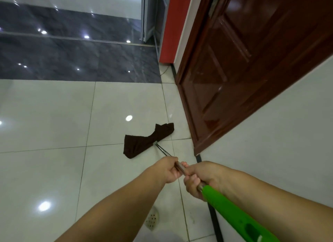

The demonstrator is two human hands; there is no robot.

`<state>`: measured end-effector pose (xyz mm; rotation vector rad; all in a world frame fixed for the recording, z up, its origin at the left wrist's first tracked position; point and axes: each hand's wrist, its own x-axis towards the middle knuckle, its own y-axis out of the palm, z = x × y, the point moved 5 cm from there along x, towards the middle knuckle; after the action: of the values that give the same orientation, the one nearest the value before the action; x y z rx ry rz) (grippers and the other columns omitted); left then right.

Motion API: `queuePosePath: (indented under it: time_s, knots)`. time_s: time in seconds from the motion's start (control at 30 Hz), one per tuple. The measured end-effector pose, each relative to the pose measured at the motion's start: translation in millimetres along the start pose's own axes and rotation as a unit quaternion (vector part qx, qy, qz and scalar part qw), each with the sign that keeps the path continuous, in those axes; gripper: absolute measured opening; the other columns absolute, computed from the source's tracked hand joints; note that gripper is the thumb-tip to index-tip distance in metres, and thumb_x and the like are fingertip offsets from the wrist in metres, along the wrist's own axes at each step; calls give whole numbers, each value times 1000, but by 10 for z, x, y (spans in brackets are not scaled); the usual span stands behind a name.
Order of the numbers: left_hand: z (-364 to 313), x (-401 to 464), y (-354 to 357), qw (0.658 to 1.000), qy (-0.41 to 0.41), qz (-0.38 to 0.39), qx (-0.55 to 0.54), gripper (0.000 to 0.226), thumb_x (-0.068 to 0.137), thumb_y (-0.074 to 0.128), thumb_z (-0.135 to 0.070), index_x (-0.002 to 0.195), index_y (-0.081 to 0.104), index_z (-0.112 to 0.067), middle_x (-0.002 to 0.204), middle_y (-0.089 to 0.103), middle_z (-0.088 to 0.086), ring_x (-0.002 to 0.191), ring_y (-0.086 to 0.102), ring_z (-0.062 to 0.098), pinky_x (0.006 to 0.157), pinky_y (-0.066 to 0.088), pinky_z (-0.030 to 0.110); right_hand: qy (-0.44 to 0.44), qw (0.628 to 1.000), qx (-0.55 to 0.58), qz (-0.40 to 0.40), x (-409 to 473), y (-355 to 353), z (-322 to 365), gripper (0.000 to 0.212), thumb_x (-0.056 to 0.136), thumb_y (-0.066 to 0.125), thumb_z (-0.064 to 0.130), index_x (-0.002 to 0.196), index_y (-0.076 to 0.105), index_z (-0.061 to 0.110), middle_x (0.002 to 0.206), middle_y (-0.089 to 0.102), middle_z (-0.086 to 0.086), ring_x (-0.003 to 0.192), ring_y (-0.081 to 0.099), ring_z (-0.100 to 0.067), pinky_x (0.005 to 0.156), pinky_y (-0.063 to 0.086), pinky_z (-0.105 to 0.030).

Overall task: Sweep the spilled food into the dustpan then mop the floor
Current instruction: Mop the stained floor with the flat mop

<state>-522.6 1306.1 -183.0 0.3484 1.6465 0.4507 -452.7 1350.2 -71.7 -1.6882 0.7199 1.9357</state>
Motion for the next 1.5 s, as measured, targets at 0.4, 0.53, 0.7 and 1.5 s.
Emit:
queuePosePath:
  time_s: [0.4, 0.53, 0.7, 1.5]
  knots:
    - [-259, -605, -1073, 993, 69, -24, -89, 27, 102, 35, -10, 80, 42, 2, 67, 50, 15, 57, 53, 21, 33, 50, 26, 29, 994, -96, 50, -64, 964, -547, 31, 96, 45, 6, 73, 59, 21, 47, 39, -4, 22, 34, -9, 24, 29, -8]
    - [-328, -835, -1539, 988, 98, -38, -115, 26, 103, 34, -12, 82, 41, 0, 71, 50, 16, 59, 52, 21, 33, 48, 24, 10, 983, -177, 48, -90, 1348, -752, 29, 95, 47, 4, 77, 59, 24, 46, 39, -3, 22, 32, -7, 23, 27, -8]
    - [-357, -1181, -2159, 970, 147, -55, -186, 18, 102, 32, -12, 91, 40, -2, 72, 48, 15, 55, 50, 20, 39, 50, 25, 14, 959, -273, 70, -129, 1815, -1092, 23, 95, 48, 6, 80, 54, 22, 51, 36, -1, 23, 32, -6, 25, 28, -7]
    - [381, -3141, -4661, 788, 360, -131, -482, 30, 103, 34, -23, 89, 46, 1, 70, 49, 12, 56, 53, 22, 47, 53, 31, 104, 793, -546, 248, -449, 3665, -3155, 29, 97, 42, 5, 107, 58, 27, 70, 24, 3, 30, 32, -4, 24, 29, -10]
